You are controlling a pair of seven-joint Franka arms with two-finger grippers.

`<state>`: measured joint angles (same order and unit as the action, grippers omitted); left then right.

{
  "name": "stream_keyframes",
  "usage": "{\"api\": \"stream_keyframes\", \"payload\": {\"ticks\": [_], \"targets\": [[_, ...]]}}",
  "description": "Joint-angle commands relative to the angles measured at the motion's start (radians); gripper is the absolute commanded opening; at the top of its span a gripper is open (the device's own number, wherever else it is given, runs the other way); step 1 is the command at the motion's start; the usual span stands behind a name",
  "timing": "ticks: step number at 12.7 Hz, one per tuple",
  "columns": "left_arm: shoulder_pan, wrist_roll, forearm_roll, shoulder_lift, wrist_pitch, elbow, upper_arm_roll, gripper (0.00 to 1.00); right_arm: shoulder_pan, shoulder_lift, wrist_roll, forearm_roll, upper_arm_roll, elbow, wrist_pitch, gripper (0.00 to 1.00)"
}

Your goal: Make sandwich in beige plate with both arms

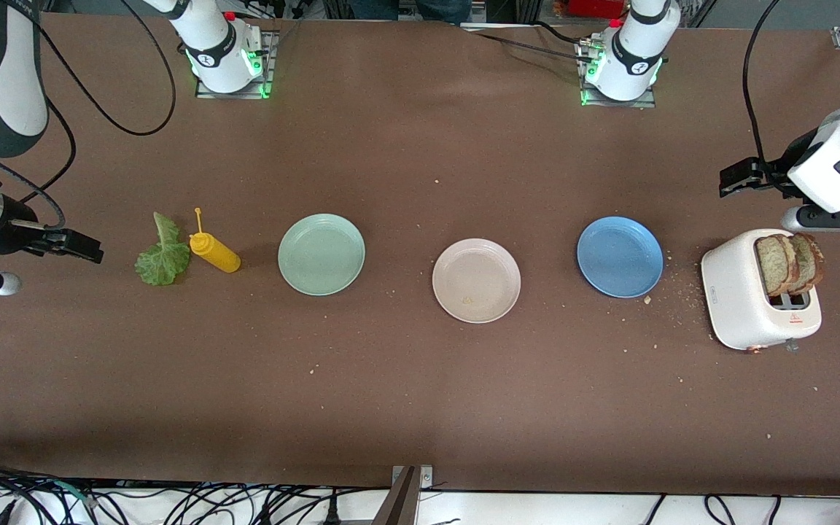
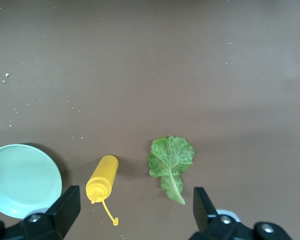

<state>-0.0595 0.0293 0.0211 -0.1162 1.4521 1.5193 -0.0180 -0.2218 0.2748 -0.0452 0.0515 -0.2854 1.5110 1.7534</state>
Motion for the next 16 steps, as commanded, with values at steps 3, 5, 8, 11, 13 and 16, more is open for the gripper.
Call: {"api": "stream_keyframes", "payload": {"ticks": [3,5,8,11,13,16], "targets": [[-0.002,-0.002,-0.015,-0.002,-0.001,-0.007,0.0,1.0,0.007,0.011,-0.008,0.019,0.002,-0.025,-0.022,1.0],[0.0,0.0,-0.015,-0.003,0.001,-0.007,0.0,1.0,0.007,0.011,-0.012,0.019,0.002,-0.025,-0.022,1.0],[-0.002,0.003,-0.015,-0.005,-0.001,-0.007,0.0,1.0,0.007,0.011,-0.01,0.019,0.002,-0.025,-0.022,1.0],[-0.002,0.003,-0.015,-0.008,-0.003,-0.007,-0.002,1.0,0.009,0.011,-0.01,0.021,0.0,-0.023,-0.022,1.0],[-0.002,0.011,-0.013,-0.01,-0.001,-0.007,-0.002,1.0,0.009,0.011,-0.012,0.021,0.0,-0.023,-0.022,1.0],[-0.002,0.008,-0.013,-0.011,-0.003,-0.008,-0.002,1.0,0.01,0.011,-0.01,0.021,0.0,-0.023,-0.022,1.0]]}}
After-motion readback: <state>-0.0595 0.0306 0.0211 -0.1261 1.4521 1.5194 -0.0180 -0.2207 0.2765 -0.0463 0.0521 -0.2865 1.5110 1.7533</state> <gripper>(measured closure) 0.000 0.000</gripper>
